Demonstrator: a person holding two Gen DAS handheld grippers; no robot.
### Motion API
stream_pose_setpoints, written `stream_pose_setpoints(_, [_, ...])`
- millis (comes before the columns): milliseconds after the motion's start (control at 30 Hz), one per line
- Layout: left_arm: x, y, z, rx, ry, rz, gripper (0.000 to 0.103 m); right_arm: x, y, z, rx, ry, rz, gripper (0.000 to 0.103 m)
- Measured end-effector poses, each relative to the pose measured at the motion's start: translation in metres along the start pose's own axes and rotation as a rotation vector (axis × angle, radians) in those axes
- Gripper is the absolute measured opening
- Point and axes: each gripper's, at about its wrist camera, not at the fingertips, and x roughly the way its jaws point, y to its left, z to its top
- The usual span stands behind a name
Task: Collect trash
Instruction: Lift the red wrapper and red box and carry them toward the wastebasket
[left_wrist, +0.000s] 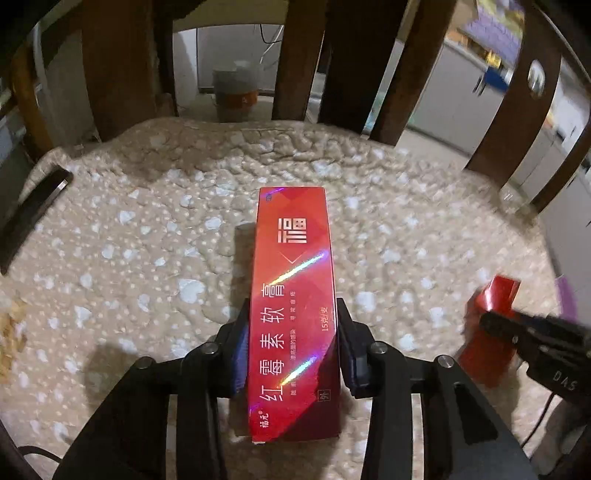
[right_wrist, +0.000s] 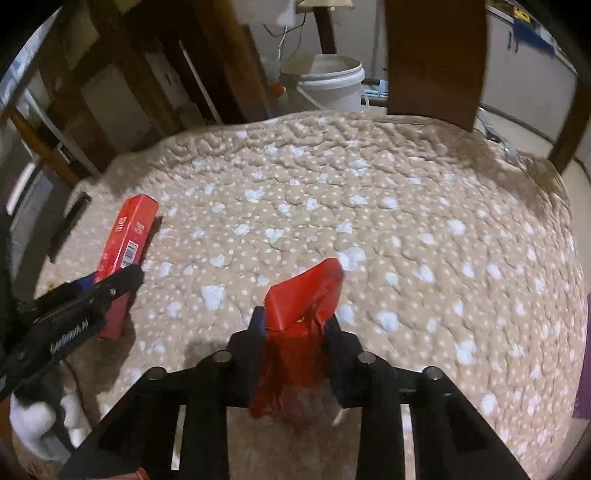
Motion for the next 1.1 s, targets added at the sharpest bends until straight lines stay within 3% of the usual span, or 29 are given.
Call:
stream_pose_setpoints(233, [-0.023, -0.017, -0.013, 0.025, -0.026, -0.111, 0.038, -0.045, -0.034, -0.033, 0.017, -0.061, 0.036, 0.018])
stream_pose_setpoints(367, [-0.042, -0.026, -0.04, 0.022, -0.001, -0.181, 0.039, -0.067, -0.06, -0.056, 0.027, -0.091, 0.032, 0.017])
stream_pose_setpoints(467, [-0.05, -0.03, -0.061, 0.029, 0.033, -0.19, 0.039, -0.075, -0.079, -0.069, 0.022, -0.107, 0.009, 0.019])
stream_pose_setpoints(733, [-0.039, -0.048, -0.073, 0.055, 0.096, -0.077, 0.041, -0.062, -0.124, -0.09, 0.107, -0.126, 0.033, 0.057])
stream_pose_setpoints(833, [-0.032, -0.059, -0.071, 0.071, 0.11, -0.047, 0.053, -0.058, -0.133, -0.095, 0.139, -0.172, 0.073, 0.064])
stream_pose_setpoints(933, [-0.027, -0.071, -0.072, 0.101, 0.114, -0.016, 0.07, -0.056, -0.128, -0.095, 0.133, -0.199, 0.086, 0.079])
stream_pose_setpoints(1000, [-0.022, -0.082, -0.075, 0.125, 0.106, 0.024, 0.079, -0.054, -0.119, -0.095, 0.113, -0.21, 0.055, 0.084])
stream_pose_setpoints(1100, [-0.019, -0.093, -0.079, 0.135, 0.094, 0.085, 0.08, -0.051, -0.099, -0.098, 0.029, -0.196, -0.029, 0.084])
